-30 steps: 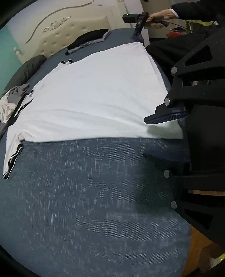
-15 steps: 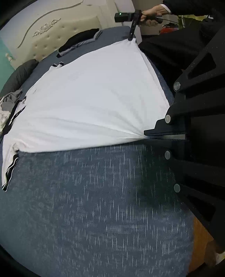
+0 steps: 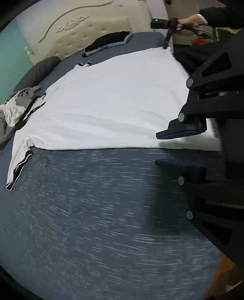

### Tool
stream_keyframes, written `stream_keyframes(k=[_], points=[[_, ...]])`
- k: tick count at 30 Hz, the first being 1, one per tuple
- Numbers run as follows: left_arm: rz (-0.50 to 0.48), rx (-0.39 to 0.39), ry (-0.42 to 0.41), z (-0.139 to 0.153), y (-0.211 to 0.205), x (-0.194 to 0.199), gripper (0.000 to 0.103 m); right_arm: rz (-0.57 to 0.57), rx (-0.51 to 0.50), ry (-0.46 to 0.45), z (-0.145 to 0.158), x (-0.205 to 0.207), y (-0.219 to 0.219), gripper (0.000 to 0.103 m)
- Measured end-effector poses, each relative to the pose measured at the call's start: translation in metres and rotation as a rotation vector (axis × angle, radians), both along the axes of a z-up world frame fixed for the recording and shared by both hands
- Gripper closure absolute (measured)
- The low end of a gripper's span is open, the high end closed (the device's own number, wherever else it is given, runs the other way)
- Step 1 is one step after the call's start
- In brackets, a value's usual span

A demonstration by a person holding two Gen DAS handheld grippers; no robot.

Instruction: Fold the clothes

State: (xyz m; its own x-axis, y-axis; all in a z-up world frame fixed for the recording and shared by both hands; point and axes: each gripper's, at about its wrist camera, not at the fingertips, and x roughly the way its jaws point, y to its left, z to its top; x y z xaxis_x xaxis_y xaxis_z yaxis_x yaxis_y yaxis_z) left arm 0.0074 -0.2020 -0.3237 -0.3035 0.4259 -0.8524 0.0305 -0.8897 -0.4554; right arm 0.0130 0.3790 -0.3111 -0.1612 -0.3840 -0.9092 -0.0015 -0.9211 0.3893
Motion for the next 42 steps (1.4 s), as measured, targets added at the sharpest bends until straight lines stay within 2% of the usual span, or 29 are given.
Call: stream_keyframes(k=[7,8,9,14,18,23,28,32,37,40,41,42], points=[[-0.014,-0.018,-0.019,-0.020,0.042,-0.015,0.083,-0.013,-0.009,-0.007,-0.002,0.003,0.002,0.101],[-0.017,-0.025,-0.019,-0.022,0.042,-0.015,0.098,-0.013,-0.009,-0.007,-0.002,0.004,0.004,0.101],[-0.019,-0.029,-0.021,-0.021,0.042,-0.014,0.101,-0.013,-0.009,-0.008,-0.002,0.005,0.005,0.101],[0.019,-0.033,0.025,-0.005,0.027,-0.009,0.101,-0.004,-0.007,-0.005,0.002,0.006,0.004,0.101],[0.035,-0.028,0.013,-0.012,0.029,-0.011,0.101,0.001,-0.001,-0.009,0.002,0.004,-0.002,0.101],[0.056,-0.020,-0.005,-0.023,0.033,-0.014,0.100,-0.003,-0.009,-0.008,0.000,-0.001,-0.012,0.101],[0.034,0.001,-0.004,-0.014,0.021,0.013,0.098,-0.001,-0.015,-0.009,-0.003,0.005,0.005,0.101],[-0.002,0.028,-0.011,-0.009,0.024,0.027,0.078,0.003,-0.017,-0.013,-0.004,0.005,0.010,0.101],[-0.040,0.029,-0.041,-0.016,0.031,0.044,0.077,0.003,-0.018,-0.010,-0.005,0.004,0.004,0.101],[-0.056,0.017,-0.060,-0.021,0.032,0.055,0.082,0.004,-0.017,-0.006,-0.002,0.008,0.010,0.101],[-0.063,0.011,-0.059,-0.021,0.032,0.057,0.101,0.005,-0.015,-0.002,-0.001,0.009,0.011,0.101],[-0.070,0.004,-0.057,-0.020,0.033,0.060,0.100,0.006,-0.012,0.004,0.001,0.010,0.011,0.101]])
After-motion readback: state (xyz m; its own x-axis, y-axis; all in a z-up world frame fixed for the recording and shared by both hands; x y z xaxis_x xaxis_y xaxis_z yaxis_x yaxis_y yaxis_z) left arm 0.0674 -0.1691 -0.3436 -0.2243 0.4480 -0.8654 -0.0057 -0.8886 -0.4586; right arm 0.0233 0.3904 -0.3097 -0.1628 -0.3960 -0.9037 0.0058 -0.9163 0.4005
